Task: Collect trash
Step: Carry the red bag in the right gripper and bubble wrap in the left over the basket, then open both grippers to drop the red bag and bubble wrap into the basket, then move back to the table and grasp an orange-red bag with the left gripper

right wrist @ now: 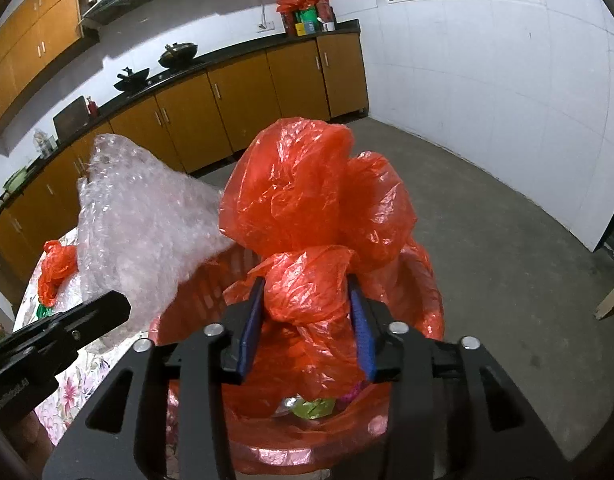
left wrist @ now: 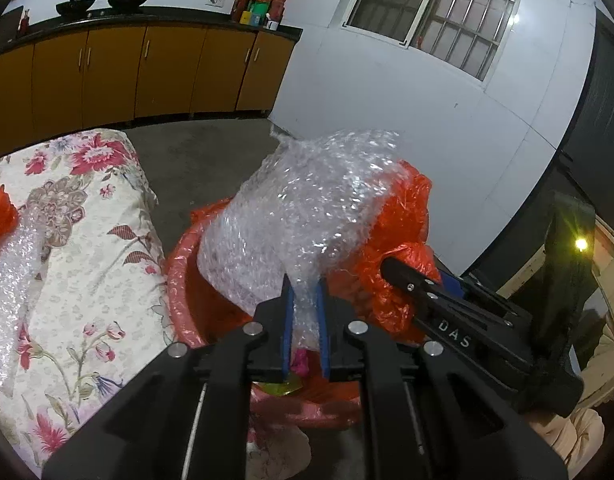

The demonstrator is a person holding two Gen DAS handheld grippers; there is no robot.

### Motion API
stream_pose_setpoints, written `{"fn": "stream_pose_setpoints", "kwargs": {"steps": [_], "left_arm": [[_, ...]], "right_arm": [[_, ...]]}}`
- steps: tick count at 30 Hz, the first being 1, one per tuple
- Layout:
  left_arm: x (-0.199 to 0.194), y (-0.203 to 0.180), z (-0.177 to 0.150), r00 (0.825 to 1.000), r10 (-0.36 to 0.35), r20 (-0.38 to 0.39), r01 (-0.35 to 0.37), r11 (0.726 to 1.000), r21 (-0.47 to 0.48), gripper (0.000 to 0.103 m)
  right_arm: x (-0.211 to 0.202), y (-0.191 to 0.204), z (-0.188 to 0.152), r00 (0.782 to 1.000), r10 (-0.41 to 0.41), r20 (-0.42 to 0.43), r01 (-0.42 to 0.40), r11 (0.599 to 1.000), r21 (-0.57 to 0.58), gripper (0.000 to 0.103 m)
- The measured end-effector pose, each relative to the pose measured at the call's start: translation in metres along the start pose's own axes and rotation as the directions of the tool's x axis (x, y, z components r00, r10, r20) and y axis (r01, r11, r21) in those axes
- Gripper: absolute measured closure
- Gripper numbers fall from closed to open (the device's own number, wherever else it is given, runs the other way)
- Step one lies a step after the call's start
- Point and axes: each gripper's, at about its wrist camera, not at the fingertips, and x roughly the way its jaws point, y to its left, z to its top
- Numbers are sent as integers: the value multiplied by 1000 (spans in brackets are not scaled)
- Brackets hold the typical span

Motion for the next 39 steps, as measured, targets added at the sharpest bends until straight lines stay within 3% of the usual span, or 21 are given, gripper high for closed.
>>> {"fn": "stream_pose_setpoints", "kwargs": {"steps": [11, 15, 18, 26, 31, 34, 36, 39], "left_arm": [[-6, 19, -4, 1000, 28, -2, -28, 999, -41, 66], [-23, 34, -7, 992, 123, 32, -121, 991, -52, 50], [-39, 46, -12, 976, 208, 61, -205, 978, -50, 42], [-85, 92, -28, 904, 415, 103, -408, 909, -81, 36], [-107, 128, -36, 856, 507, 103, -494, 860, -124, 34], [-117, 153, -34, 812, 571, 117, -556, 819, -142, 34], [-122, 173, -25, 773, 620, 136, -601, 784, -154, 34], [-123, 195, -12, 745, 652, 137, -632, 757, -165, 34]], "right_arm": [[-4, -5, -5, 1000, -18, 4, 18, 1000, 10, 51], [-8, 3, -4, 999, -30, 18, 30, 999, -15, 51], [-9, 9, -6, 999, -23, 27, 24, 999, -39, 51], [-11, 60, -9, 998, 51, 26, -47, 990, -130, 49], [-11, 95, -14, 995, 101, 14, -97, 978, -187, 49], [-12, 110, -17, 993, 122, 8, -117, 970, -214, 49], [-11, 117, -18, 992, 130, 4, -125, 967, -222, 49], [-8, 126, -17, 990, 143, -4, -141, 965, -221, 49]]}}
